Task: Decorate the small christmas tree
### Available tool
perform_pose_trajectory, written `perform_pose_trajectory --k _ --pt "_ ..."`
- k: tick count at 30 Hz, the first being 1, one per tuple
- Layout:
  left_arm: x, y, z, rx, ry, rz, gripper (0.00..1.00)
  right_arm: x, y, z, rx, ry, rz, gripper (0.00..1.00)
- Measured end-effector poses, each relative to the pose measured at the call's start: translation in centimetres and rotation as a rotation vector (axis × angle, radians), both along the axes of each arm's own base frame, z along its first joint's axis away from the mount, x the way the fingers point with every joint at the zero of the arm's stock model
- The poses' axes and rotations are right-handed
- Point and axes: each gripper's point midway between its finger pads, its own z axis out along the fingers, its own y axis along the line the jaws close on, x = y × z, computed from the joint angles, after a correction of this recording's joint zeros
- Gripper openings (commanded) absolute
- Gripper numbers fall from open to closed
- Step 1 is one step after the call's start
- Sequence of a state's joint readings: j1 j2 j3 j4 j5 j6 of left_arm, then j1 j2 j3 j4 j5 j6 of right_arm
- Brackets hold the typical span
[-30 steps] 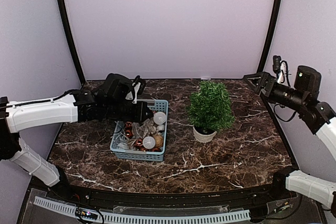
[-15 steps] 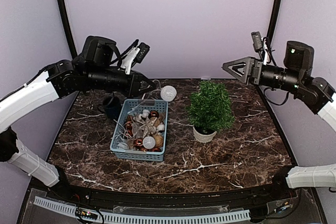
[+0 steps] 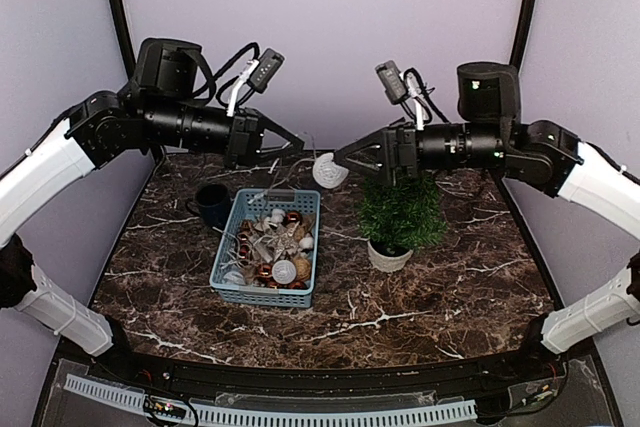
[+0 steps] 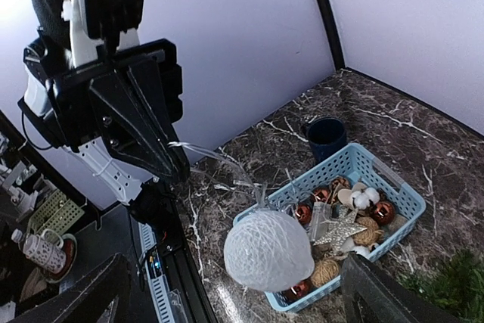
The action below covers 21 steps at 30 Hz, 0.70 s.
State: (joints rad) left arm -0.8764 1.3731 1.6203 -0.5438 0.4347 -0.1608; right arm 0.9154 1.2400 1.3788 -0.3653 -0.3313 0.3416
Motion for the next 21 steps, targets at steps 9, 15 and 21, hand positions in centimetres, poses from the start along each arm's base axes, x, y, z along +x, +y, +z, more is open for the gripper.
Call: perform_pose_trajectory --k 9,15,21 --pt "-1.7 -0.2 2.3 -0.053 -0.009 -0.094 0.00 -1.9 6.3 -2.9 -0.056 -0.048 0.122 0.99" --pt "-2.2 -0.5 2.5 -0.064 0.000 -0.124 0.00 -1.3 7.8 -3.1 -0.032 -0.094 0.088 0.99" --pt "-1.8 -0.8 3.7 -0.111 -0.012 -0.107 0.00 -1.2 7.9 -4.8 0.064 -0.106 0.021 0.99"
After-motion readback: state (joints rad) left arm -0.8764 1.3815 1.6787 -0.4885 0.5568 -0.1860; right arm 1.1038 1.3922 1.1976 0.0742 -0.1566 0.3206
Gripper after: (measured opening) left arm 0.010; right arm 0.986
